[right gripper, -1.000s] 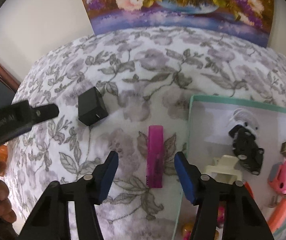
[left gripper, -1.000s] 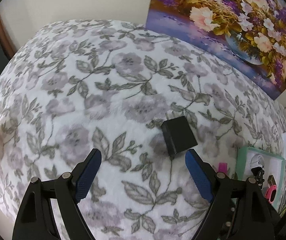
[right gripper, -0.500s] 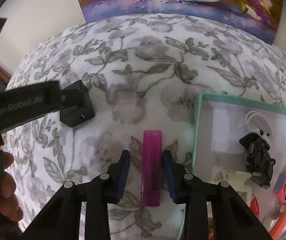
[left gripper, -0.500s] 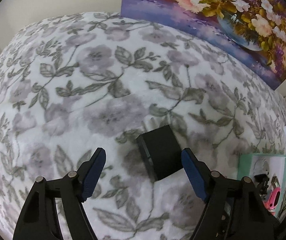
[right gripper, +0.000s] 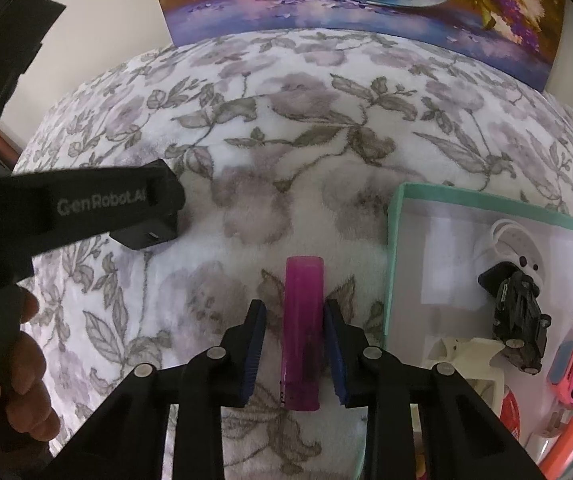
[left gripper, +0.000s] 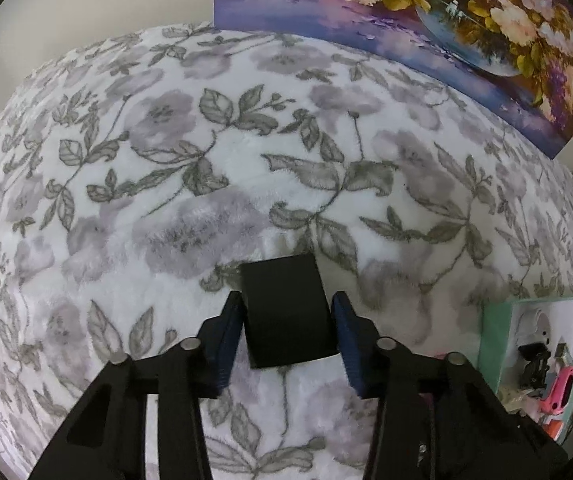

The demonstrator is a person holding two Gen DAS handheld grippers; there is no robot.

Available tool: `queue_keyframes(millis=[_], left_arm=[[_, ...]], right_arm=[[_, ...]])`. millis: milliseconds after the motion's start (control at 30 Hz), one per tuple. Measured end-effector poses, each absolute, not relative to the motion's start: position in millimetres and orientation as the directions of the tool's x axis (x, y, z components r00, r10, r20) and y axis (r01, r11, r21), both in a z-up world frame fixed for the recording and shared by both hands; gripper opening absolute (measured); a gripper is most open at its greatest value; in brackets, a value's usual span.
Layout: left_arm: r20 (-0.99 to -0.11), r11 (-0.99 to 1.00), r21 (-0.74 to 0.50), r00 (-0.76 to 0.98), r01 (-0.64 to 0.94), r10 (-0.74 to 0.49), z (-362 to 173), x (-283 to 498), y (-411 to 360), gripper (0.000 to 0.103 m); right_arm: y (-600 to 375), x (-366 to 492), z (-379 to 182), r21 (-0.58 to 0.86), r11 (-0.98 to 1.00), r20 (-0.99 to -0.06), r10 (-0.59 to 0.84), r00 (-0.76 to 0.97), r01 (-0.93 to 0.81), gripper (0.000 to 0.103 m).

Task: Organize rigid objects
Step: 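Grasp purple stick with right tool while left tool grasps black charger, then carry purple stick with right tool while left tool carries charger to tray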

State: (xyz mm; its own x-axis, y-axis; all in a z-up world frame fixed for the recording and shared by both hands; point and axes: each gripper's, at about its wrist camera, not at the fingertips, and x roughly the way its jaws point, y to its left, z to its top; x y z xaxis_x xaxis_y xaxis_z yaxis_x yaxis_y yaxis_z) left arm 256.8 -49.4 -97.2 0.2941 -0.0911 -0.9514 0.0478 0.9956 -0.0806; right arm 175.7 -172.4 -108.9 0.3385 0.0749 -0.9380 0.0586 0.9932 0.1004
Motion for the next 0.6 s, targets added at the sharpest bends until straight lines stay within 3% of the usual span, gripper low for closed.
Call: queue_keyframes(millis=[200, 600], left_arm=[[-0.955, 0.996, -0.086, 0.282, 0.034, -0.092, -92, 232, -45, 0.044], [-0.943, 0.99, -0.136, 0.312, -0.035, -0.119, -63, 164, -28, 0.044]], right_arm=[[-176, 160, -108, 0.146, 0.986, -0.936, 0.112, 0.333, 0.078, 0.021], [-171, 123, -103, 0.224, 0.969, -0.927, 0.18, 0.328, 0.101, 0.021]])
